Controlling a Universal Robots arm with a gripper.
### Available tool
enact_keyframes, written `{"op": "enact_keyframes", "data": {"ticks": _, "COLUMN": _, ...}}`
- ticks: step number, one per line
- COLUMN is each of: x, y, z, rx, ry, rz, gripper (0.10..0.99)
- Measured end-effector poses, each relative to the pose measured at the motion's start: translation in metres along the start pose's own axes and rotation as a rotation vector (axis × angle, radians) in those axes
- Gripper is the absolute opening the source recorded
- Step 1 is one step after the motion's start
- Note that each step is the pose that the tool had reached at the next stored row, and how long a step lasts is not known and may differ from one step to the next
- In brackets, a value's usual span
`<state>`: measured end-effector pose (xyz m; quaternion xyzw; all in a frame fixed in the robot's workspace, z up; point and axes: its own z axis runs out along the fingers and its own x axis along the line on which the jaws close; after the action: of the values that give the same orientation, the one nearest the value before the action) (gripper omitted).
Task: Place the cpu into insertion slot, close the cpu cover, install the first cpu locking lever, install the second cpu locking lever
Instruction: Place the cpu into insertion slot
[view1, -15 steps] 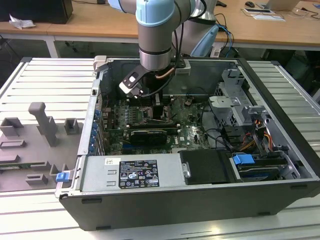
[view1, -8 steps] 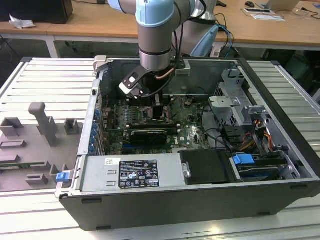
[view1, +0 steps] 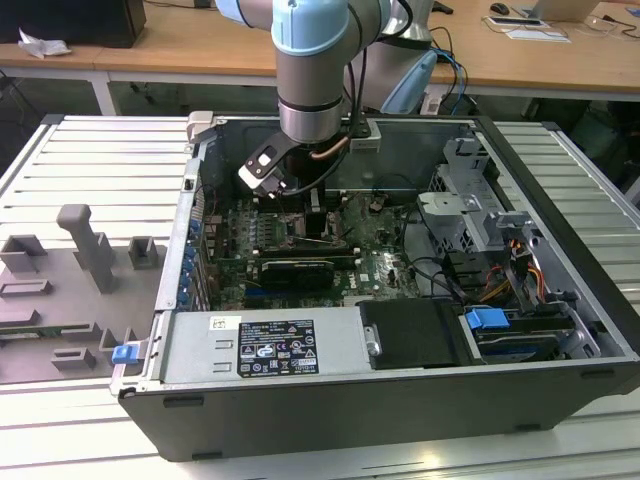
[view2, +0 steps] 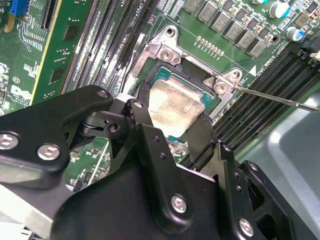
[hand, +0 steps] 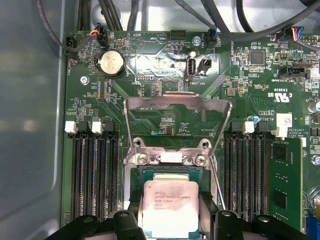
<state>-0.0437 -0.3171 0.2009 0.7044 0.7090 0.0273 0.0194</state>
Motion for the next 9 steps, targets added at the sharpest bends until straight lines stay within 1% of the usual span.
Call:
{"op": "enact_keyframes", "data": {"ticks": 5, "x": 0.0, "y": 0.0, "z": 0.0, "rx": 0.0, "ry": 0.0, "rz": 0.0, "gripper": 0.537}}
{"op": "enact_keyframes", "data": {"ticks": 6, "x": 0.0, "y": 0.0, "z": 0.0, "rx": 0.0, "ry": 0.0, "rz": 0.0, "gripper": 0.612}}
{"op": "enact_keyframes", "data": {"ticks": 9, "x": 0.0, "y": 0.0, "z": 0.0, "rx": 0.0, "ry": -0.0001, "rz": 0.0, "gripper": 0.612}}
